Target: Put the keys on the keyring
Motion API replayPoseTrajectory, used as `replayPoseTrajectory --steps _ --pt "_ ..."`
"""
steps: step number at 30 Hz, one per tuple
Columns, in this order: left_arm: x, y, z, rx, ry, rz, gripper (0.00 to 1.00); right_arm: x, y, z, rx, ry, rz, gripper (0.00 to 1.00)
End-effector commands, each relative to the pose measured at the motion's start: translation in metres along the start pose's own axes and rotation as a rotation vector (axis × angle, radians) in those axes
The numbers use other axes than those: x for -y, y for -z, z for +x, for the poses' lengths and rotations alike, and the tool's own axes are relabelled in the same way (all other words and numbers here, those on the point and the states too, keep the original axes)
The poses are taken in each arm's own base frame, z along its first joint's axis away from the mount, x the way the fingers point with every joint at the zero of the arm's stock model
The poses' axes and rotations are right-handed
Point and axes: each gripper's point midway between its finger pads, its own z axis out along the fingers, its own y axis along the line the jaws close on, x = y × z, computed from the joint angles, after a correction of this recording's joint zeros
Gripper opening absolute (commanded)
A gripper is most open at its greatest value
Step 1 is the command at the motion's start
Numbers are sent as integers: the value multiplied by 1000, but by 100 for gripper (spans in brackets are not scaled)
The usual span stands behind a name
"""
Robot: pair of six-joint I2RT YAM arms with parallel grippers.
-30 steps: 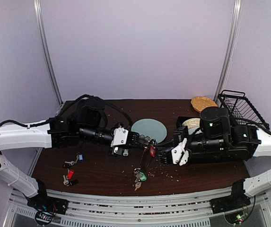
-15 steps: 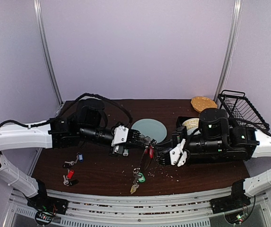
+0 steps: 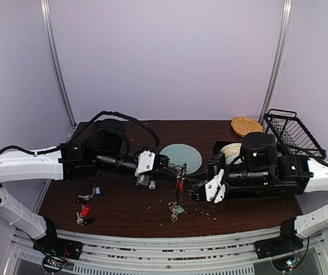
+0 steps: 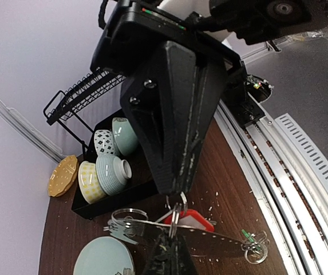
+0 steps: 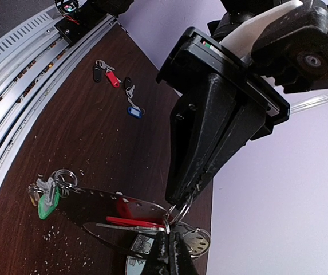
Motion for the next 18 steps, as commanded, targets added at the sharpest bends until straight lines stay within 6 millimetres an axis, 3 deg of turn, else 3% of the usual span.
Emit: replayPoseTrajectory --steps 1,10,18 --pt "-11 3 -23 72 -19 -35 0 3 3 -1 3 3 30 0" --pt "-11 13 -27 105 -36 -62 0 9 10 11 -57 4 83 0" --pt "-15 8 -27 99 10 -29 0 11 10 2 -9 5 84 0"
